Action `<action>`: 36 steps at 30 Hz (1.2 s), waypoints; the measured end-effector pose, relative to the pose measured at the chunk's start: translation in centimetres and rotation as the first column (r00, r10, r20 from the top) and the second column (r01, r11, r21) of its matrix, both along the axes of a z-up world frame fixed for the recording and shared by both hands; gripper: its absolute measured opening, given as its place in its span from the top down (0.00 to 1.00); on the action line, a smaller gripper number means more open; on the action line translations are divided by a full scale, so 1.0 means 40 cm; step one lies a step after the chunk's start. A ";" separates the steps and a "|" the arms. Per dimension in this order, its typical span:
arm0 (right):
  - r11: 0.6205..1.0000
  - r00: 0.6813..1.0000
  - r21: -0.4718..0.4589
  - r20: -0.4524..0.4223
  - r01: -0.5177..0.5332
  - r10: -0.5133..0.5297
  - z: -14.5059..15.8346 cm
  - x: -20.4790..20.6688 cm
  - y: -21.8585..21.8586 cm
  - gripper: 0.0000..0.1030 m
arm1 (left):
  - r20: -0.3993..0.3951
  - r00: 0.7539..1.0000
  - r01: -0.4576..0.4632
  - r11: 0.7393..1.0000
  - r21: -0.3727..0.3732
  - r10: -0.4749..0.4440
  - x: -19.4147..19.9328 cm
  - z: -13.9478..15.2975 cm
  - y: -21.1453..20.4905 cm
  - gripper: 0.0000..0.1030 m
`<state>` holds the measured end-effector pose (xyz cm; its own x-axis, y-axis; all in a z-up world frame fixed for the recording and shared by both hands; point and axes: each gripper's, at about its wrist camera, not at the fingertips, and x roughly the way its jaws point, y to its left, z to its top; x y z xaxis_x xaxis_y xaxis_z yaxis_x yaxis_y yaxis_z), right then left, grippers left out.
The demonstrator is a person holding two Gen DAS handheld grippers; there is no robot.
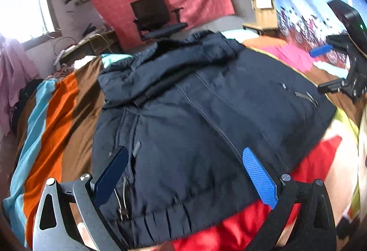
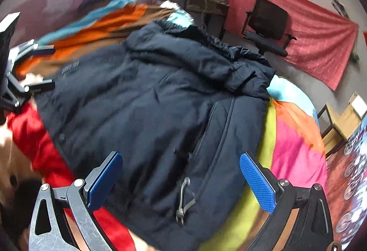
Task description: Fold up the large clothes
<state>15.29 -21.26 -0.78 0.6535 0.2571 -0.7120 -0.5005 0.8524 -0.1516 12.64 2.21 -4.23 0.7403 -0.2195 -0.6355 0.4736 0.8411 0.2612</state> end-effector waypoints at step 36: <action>0.759 0.982 -0.634 0.000 -0.146 0.188 -0.316 -0.127 0.176 0.00 | 0.048 0.982 -0.186 0.926 0.330 0.180 -0.063 -0.223 0.042 0.05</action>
